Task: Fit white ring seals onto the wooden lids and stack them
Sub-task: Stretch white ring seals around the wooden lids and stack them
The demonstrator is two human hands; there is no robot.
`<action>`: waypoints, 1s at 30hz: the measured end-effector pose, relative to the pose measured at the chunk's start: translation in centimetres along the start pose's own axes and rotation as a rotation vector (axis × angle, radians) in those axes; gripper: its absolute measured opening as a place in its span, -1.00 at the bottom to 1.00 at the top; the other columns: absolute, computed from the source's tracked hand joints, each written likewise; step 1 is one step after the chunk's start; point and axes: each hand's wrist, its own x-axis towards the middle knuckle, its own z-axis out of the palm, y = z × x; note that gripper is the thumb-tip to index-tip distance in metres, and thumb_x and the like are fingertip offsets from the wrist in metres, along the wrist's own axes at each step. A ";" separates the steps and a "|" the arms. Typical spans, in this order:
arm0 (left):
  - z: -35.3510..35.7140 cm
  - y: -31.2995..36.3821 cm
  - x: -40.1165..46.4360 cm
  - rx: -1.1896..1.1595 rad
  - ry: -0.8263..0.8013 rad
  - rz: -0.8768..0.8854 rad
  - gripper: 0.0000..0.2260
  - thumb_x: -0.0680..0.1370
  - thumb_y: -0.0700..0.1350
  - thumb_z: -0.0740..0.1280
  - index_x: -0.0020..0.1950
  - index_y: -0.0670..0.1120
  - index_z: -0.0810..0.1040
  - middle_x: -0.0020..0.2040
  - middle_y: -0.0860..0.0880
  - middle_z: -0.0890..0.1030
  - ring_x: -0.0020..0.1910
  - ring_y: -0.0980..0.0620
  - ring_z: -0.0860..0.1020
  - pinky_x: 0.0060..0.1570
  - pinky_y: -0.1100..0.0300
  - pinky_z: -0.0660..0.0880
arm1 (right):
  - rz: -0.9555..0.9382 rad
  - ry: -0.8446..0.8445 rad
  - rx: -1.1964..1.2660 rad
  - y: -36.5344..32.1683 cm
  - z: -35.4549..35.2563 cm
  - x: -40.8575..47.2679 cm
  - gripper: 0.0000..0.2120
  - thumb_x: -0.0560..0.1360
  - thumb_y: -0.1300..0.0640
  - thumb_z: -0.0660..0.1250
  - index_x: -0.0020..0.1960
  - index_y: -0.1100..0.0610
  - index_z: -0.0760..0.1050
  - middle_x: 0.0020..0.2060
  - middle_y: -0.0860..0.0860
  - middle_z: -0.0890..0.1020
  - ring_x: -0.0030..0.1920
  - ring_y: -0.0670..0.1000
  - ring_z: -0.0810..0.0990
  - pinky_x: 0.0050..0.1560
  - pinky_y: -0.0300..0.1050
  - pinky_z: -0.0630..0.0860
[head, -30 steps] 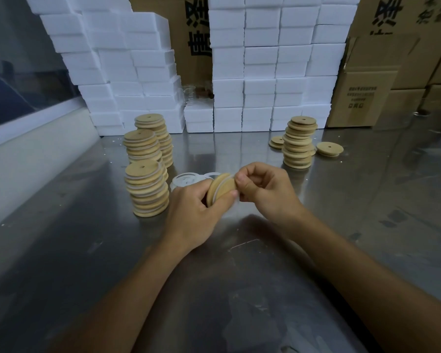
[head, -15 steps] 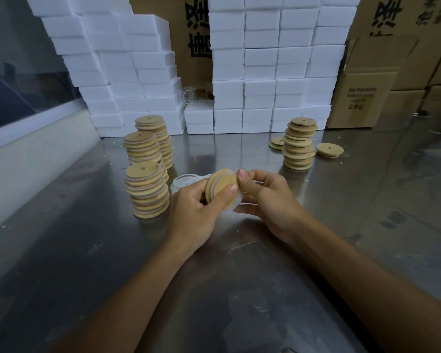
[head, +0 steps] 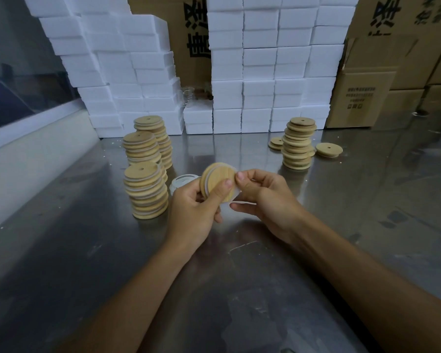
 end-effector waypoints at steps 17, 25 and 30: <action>-0.9 0.5 0.3 0.423 -0.115 0.179 -0.83 0.45 -0.02 0.51 -0.19 -0.10 0.62 -0.34 0.03 0.56 -0.34 0.08 0.50 -0.31 0.19 0.44 | -0.287 0.044 -0.305 -0.3 -0.1 -0.3 -0.95 0.52 0.35 0.36 -0.08 0.35 0.59 -0.22 0.24 0.67 -0.22 0.08 0.65 -0.14 -0.01 0.65; -0.6 1.1 0.2 0.216 -0.119 0.062 -0.82 0.44 -0.01 0.48 -0.11 -0.12 0.68 -0.26 -0.04 0.66 -0.24 -0.03 0.60 -0.17 0.01 0.56 | -0.271 0.046 -0.278 -0.9 -0.4 -0.3 -0.95 0.51 0.36 0.36 -0.08 0.36 0.59 -0.19 0.29 0.67 -0.20 0.14 0.63 -0.13 0.02 0.64; -0.2 0.7 0.1 0.005 -0.094 -0.116 -0.81 0.49 -0.13 0.47 -0.32 0.03 0.64 -0.48 0.15 0.53 -0.48 0.23 0.44 -0.44 0.42 0.35 | -0.230 0.076 -0.159 -0.3 0.2 -0.2 -0.91 0.51 0.28 0.38 -0.08 0.33 0.58 -0.22 0.23 0.66 -0.19 0.17 0.58 -0.12 0.04 0.57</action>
